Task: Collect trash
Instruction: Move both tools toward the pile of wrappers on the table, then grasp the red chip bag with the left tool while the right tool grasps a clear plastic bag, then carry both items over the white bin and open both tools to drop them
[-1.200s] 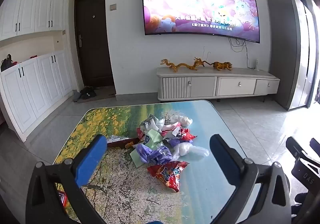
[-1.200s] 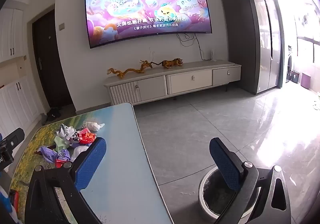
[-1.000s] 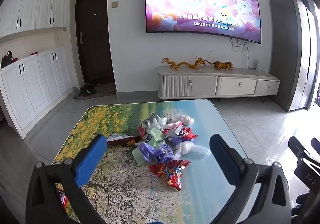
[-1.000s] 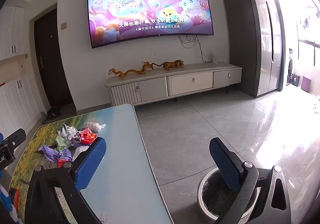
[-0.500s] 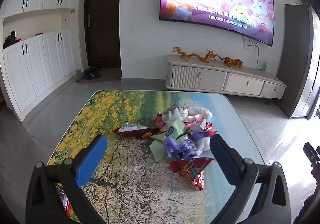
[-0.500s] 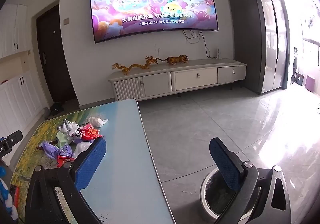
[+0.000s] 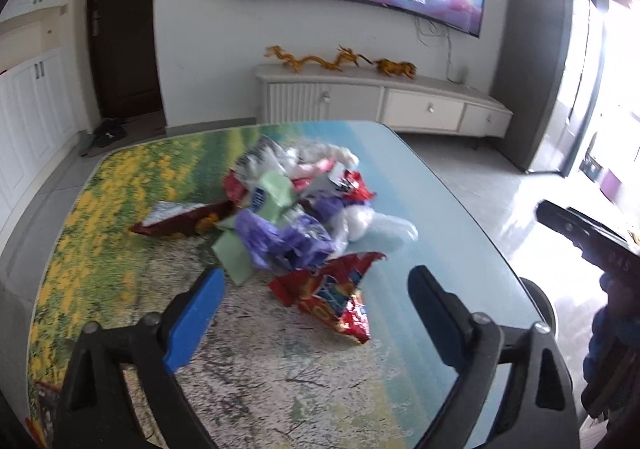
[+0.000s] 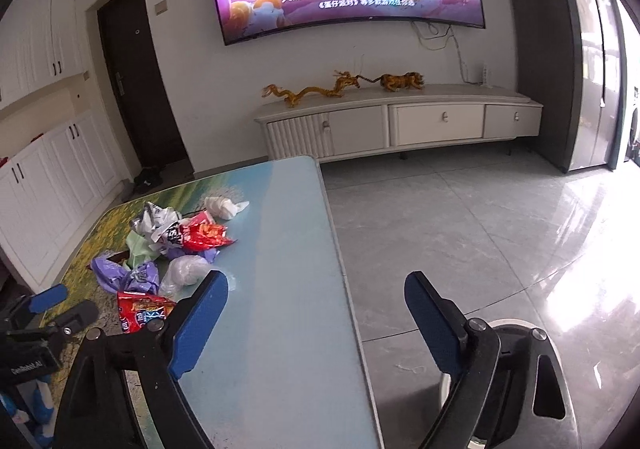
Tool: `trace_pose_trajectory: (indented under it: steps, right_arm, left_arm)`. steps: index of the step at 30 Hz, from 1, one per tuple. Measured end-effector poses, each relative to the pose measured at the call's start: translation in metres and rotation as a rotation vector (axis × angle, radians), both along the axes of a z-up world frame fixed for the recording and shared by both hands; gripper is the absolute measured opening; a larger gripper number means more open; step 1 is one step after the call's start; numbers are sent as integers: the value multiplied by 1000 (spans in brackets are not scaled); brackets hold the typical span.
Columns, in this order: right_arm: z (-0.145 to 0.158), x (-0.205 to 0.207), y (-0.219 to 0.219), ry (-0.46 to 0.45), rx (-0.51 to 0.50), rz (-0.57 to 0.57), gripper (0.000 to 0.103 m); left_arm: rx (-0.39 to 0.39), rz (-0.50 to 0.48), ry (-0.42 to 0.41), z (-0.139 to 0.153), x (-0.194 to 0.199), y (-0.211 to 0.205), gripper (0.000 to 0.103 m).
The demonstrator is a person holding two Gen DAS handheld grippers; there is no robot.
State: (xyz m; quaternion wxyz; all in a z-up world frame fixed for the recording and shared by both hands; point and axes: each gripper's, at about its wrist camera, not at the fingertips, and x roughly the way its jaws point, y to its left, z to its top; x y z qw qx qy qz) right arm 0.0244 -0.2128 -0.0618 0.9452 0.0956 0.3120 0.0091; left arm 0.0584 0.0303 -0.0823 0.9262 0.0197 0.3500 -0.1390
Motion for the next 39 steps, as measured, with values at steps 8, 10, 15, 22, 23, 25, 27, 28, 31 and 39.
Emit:
trace_pose_trajectory:
  steps: [8,10,15,22,23,25,27,28,31,39]
  right_arm:
    - [-20,64,41,99,82,266,71]
    - [-26,80,56,123,79,340,69]
    - [-44,104,77,177,43,448,59]
    - [-66,118,90,243,-39,524,32]
    - [-68,117,91,246,-54,533,21]
    - [-71,112,94,242,-67,546,10]
    - [-68,103,94,227,-62,553,8]
    - [-64,96,92,213,-59,551,8]
    - [-53,81,86,178,-40,529,7]
    - [-2,33,42,51,27,389,6]
  left_arm:
    - [-2,-72,86,-24,31,-10,69]
    - [-3,-83,102,-29,34,-11,67]
    - [-12,-107,136,-43,38,-11,54]
    - [-29,-118,163,-52,36,-10,31]
    - [-28,-119,162,-52,34,-11,28]
    - [-25,-117,155,-51,30,-12,25]
    - [-29,-114,146,-46,24,-11,23]
    - [-32,-112,142,-43,21,-11,21]
    - [-41,-101,118,-30,13,-6,20]
    - [-99,-97,11,34,-2,-2,19]
